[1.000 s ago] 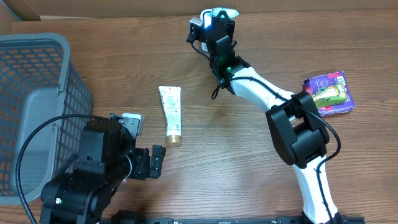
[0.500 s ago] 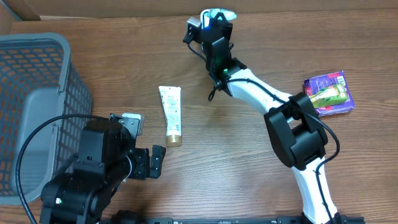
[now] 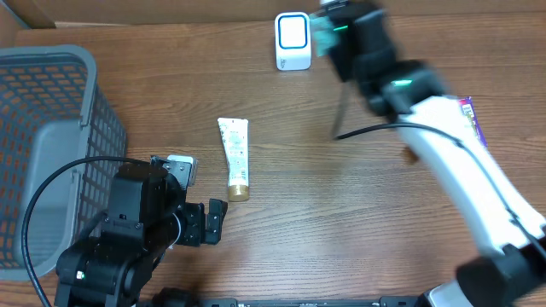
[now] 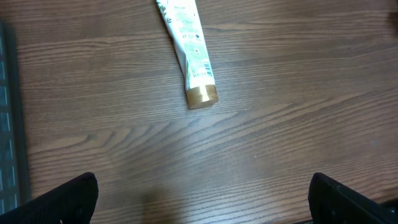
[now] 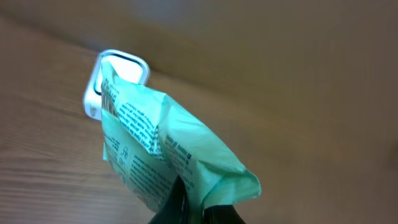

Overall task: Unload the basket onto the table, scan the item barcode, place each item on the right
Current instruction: 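Carry the wipes pack to the right edge and drop it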

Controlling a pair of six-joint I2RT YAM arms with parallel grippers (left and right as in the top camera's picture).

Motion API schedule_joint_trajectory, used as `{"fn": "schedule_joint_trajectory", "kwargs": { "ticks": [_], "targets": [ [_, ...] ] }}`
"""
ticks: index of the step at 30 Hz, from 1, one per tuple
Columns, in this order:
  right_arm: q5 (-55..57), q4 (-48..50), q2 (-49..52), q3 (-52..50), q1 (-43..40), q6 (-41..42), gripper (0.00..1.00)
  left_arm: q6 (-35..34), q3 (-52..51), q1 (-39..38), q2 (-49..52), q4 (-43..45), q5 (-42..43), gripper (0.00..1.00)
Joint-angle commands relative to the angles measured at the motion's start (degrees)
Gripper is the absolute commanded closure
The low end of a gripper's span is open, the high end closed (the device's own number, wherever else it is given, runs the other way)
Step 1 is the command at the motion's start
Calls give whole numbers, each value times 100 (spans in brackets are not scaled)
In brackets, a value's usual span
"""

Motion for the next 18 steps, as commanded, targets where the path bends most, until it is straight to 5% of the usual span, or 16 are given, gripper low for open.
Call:
{"fn": "schedule_joint_trajectory", "kwargs": {
  "ticks": [1, 7, 18],
  "targets": [
    [-970, -748, -125, 55, -898, 2763, 96, -55, 9, 26, -7, 15, -61, 0],
    [-1397, -1617, 46, -225, -2297, 3733, 96, -55, 9, 26, -7, 15, -61, 0],
    [-1604, 166, 970, -1309, -3462, 3899, 96, -55, 9, 26, -7, 15, -61, 0]
  ]
}}
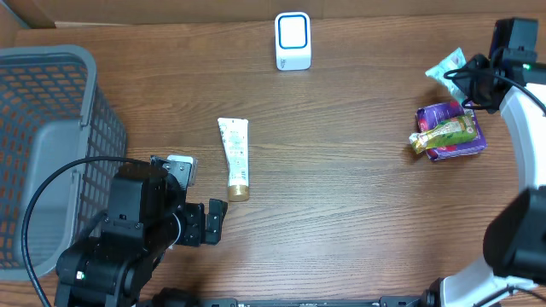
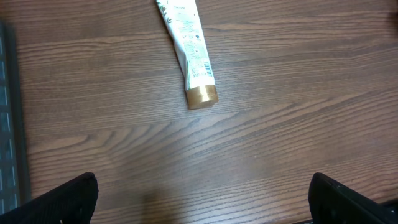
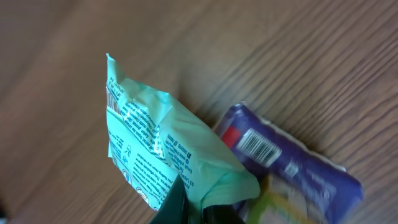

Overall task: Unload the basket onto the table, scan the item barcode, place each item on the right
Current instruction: 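Carry the wipes pack to the right edge and drop it, then move the right gripper over the white tube and lower onto it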

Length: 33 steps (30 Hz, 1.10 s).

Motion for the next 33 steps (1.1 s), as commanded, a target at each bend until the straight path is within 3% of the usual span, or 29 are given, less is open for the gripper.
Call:
{"fn": "schedule_joint_trajectory", "kwargs": {
  "ticks": [1, 4, 9, 11, 22, 25, 33],
  "targets": [
    [-133, 131, 197, -50, -96, 170, 96, -55, 9, 26, -7, 15, -63, 1],
    [-114, 61, 278, -59, -153, 166, 94, -55, 9, 26, -7, 15, -63, 0],
    [-142, -144, 278, -59, -162, 146, 54, -55, 9, 26, -7, 15, -63, 1],
    [-236, -350, 264, 0, -162, 140, 45, -55, 9, 26, -7, 15, -63, 0],
    [-2146, -1941, -59, 1744, 227, -1510, 40, -55, 9, 26, -7, 15, -63, 0],
    [-2833, -2011, -28, 1777, 892, -1703, 32, -55, 9, 26, -7, 15, -63, 0],
    [-3307, -1484, 284, 1165, 2636, -1453, 28, -55, 9, 26, -7, 15, -63, 0]
  ]
}}
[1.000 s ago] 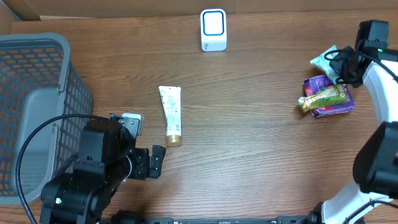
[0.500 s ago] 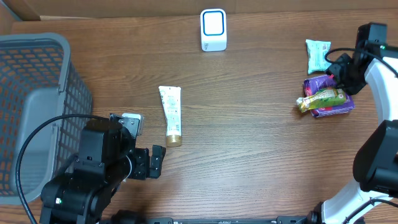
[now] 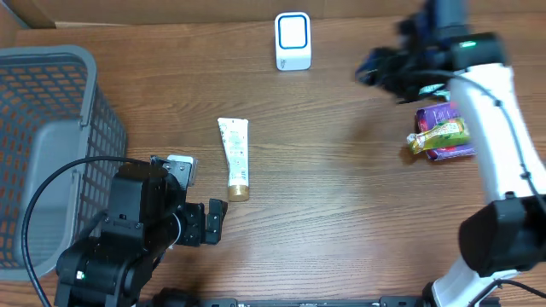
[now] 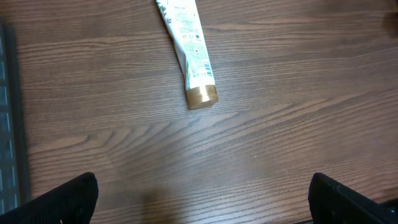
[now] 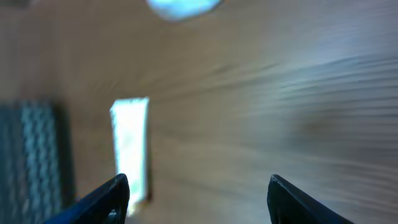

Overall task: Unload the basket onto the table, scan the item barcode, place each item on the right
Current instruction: 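Move the right gripper over the white tube and lower onto it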

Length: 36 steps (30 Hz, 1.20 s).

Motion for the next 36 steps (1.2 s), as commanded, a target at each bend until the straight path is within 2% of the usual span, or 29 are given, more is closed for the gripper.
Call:
{"fn": "schedule_joint_trajectory", "kwargs": {
  "ticks": [1, 6, 14, 19, 27, 36],
  "targets": [
    [-378, 387, 232, -426, 776, 140, 28, -55, 9, 26, -7, 15, -61, 0],
    [-389, 911, 702, -656, 1609, 570, 28, -55, 9, 26, -7, 15, -61, 1],
    [-597, 1515, 1480, -656, 2321, 927, 28, -55, 9, 26, -7, 15, -61, 1],
    [-669, 1722, 1742, -658, 2503, 1060, 28, -55, 9, 26, -7, 15, -61, 0],
    [-1373, 2146, 2339, -686, 2715, 1099, 28, -55, 9, 26, -7, 15, -61, 0],
    [-1650, 2409, 2581, -708, 2855, 1231, 28, -55, 9, 26, -7, 15, -61, 0]
  ]
}}
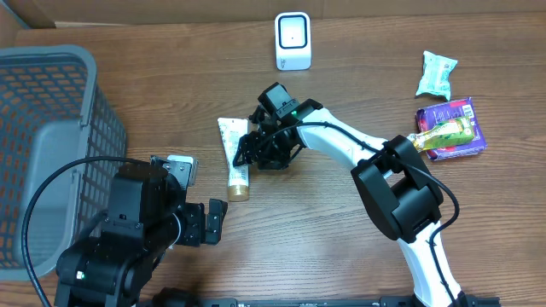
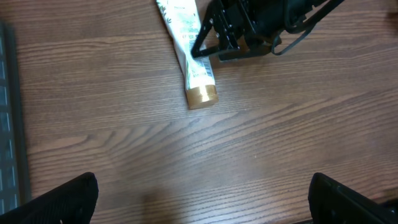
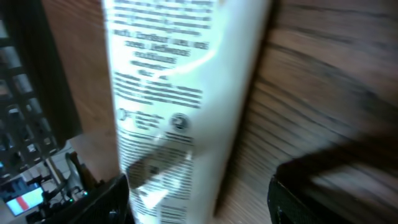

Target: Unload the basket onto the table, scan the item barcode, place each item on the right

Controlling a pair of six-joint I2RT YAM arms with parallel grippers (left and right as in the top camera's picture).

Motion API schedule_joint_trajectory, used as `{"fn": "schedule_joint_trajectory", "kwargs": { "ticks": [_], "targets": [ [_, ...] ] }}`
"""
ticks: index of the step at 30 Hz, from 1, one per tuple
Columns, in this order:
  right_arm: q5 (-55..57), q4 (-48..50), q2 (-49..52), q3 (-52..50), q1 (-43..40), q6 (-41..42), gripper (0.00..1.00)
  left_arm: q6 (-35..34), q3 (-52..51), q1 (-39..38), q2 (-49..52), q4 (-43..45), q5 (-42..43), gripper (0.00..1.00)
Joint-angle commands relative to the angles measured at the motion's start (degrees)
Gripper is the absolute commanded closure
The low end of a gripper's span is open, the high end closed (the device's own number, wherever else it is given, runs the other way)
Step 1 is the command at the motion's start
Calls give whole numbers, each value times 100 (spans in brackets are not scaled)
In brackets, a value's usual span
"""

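Observation:
A white tube [image 1: 233,145] with a gold cap [image 1: 238,191] lies mid-table; the left wrist view shows the tube [image 2: 188,46] too. My right gripper [image 1: 254,150] is low at the tube's right side and open. Up close, the printed tube [image 3: 180,93] fills the space between the fingers [image 3: 111,200], nearer the left one, and is not gripped. The white scanner [image 1: 292,40] stands at the back edge. Near the front left, my left gripper [image 2: 202,205] hangs open and empty.
A grey mesh basket [image 1: 51,128] takes up the left side. At the back right lie a green packet [image 1: 437,74], a purple packet [image 1: 452,115] and a yellow-green pouch [image 1: 439,132] on top of it. The right arm [image 1: 358,145] stretches across the middle.
My right gripper was open and empty in the air right of the scanner. Now it is down at the white tube, open around it. The green packet shows lying at the back right.
My right gripper held the green packet up by the scanner. Then it held the packet at the far right, beside the purple packet. Later it was open and empty near the back. Now the packet lies there and the gripper is at the tube. The left arm stayed still.

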Motion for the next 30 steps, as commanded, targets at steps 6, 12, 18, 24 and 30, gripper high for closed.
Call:
{"fn": "schedule_joint_trajectory", "kwargs": {
  "ticks": [6, 12, 18, 24, 30],
  "targets": [
    [-31, 509, 122, -291, 210, 542, 28, -55, 9, 26, -7, 17, -61, 0],
    [579, 739, 122, -671, 219, 1071, 48, -55, 9, 26, -7, 17, -61, 1],
    [647, 730, 116, -691, 181, 1067, 82, -55, 9, 26, -7, 17, -61, 1],
    [1036, 42, -125, -404, -9, 439, 86, -55, 9, 26, -7, 17, -61, 1],
    [3008, -1211, -588, 153, -116, -901, 74, -55, 9, 26, -7, 17, -61, 0]
  ]
}}
